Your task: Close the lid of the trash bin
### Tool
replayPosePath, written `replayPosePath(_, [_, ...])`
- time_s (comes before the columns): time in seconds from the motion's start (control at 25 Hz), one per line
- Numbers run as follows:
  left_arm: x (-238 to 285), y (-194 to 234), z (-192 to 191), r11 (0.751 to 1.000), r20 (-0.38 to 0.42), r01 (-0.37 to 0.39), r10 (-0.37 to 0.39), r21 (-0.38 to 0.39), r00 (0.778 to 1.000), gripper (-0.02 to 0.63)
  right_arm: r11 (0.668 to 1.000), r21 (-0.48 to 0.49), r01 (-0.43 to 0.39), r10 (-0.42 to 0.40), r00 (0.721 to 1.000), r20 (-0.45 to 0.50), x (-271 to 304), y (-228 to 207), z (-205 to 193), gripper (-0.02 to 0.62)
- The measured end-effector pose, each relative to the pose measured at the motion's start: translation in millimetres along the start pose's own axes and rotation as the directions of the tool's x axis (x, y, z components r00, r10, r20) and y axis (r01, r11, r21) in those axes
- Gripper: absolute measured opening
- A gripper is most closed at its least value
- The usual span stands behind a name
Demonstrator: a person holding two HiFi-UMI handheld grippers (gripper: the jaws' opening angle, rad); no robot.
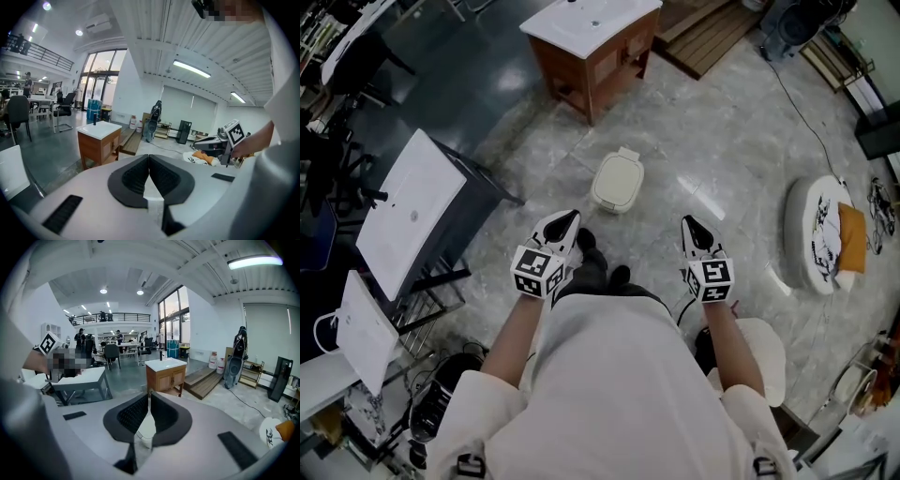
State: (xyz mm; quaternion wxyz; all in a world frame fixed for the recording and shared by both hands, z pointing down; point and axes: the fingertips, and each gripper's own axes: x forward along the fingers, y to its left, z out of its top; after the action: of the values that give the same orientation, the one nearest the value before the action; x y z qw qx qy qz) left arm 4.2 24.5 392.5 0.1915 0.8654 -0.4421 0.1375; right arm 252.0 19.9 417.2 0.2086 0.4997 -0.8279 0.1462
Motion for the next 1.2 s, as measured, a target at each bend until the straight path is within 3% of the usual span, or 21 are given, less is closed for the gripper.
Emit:
replayPosePath(0.52, [-58.4,1.5,-7.8,1.000,0.005,-0.011,0.011,0.017,1.000,0.018,0.999,-0.035,-0.028,0.029,0.999,0.033,-15.6,42.7,11.4,0.037])
replayPosePath(1.2, [-88.8,54.0,11.7,0.989,0.010,0.068,-0.070,0.134,0.998,0.018,0.995,0.000,0.101,-0.100,0.991,0.090,-9.7,82.2,52.0,0.034])
